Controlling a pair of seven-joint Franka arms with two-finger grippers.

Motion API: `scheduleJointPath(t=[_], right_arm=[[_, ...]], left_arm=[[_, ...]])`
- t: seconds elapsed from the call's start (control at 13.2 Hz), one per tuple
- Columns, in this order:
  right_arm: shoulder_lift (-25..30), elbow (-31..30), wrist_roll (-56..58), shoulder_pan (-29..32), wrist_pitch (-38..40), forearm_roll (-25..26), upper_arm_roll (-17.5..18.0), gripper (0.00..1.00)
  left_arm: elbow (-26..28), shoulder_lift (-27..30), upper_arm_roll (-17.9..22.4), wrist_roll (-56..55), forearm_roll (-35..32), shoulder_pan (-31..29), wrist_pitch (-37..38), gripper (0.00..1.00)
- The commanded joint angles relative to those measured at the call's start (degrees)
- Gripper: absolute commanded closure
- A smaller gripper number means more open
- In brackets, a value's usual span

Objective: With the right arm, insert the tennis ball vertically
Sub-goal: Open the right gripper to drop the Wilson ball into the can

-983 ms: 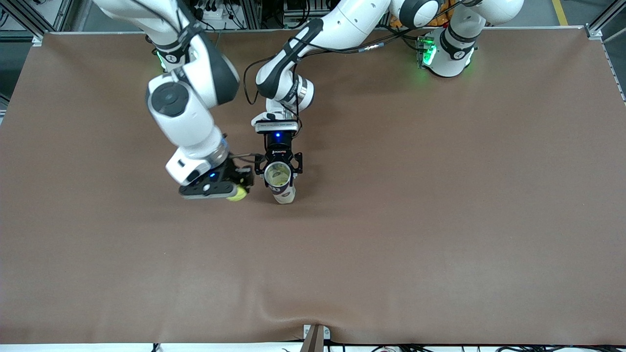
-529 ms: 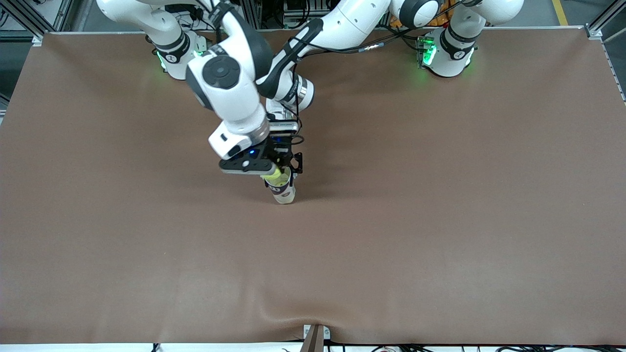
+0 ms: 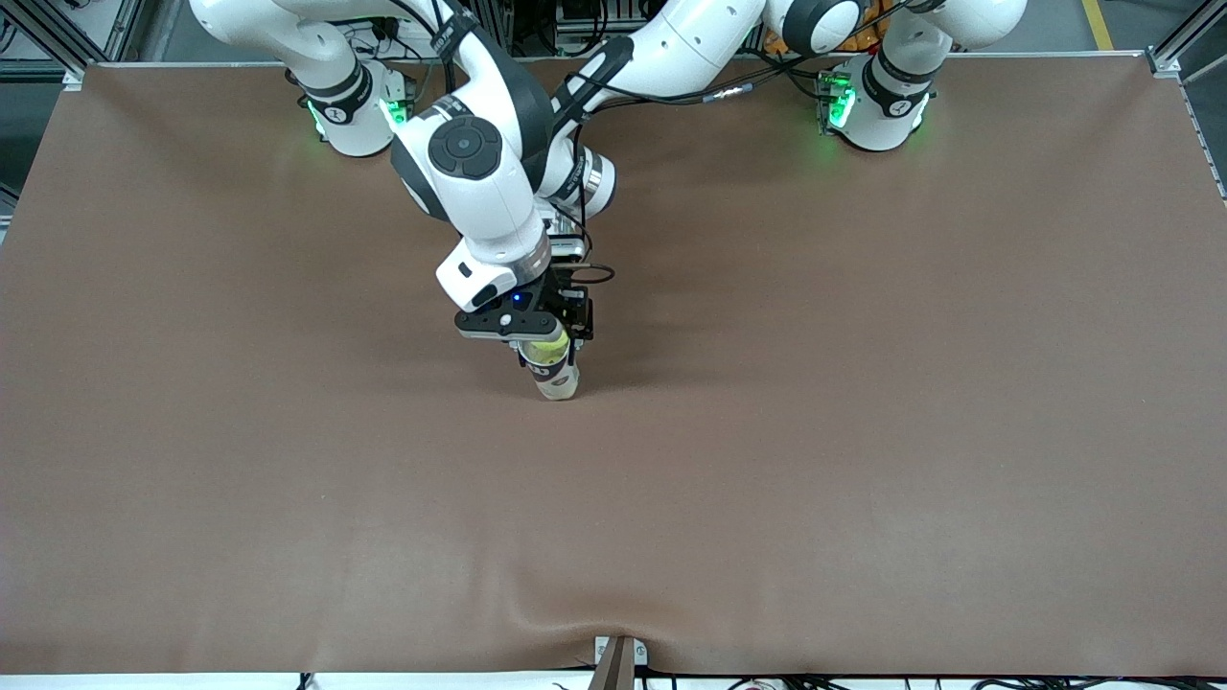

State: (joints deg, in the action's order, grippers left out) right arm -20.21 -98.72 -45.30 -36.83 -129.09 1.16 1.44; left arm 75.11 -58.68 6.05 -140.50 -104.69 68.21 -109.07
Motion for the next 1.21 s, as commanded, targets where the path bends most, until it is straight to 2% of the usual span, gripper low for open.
scheduleJointPath(t=[0.0, 0.08, 0.15, 0.23, 0.45, 1.13], right_arm=[[-1.32, 1.34, -0.75, 0.35, -0.54, 1.04, -0.03, 0.92], [-1.41, 1.34, -0.66, 0.44, -0.55, 1.04, -0.12, 0.91], [-1.5, 1.34, -0.66, 0.53, -0.63, 1.04, -0.21, 0.84], [-1.5, 1.34, -0.66, 0.61, -0.55, 1.04, -0.21, 0.7], [-1.5, 1.42, -0.84, 0.7, -0.55, 1.13, -0.38, 0.01], [-0.89, 4.15, 3.72, 4.12, 2.18, 1.04, -0.38, 0.0]], left_arm=[[-0.4, 0.05, 0.02, -0.74, -0.25, 0.08, 0.44, 0.23], [-0.4, 0.05, 0.02, -0.74, -0.25, 0.08, 0.44, 0.23], [-0.4, 0.05, 0.02, -0.74, -0.25, 0.08, 0.44, 0.23], [-0.49, 0.05, 0.02, -0.65, -0.25, 0.08, 0.44, 0.23], [-0.4, 0.05, 0.02, -0.74, -0.25, 0.08, 0.44, 0.23], [-0.4, 0.05, 0.02, -0.65, -0.25, 0.08, 0.44, 0.21]])
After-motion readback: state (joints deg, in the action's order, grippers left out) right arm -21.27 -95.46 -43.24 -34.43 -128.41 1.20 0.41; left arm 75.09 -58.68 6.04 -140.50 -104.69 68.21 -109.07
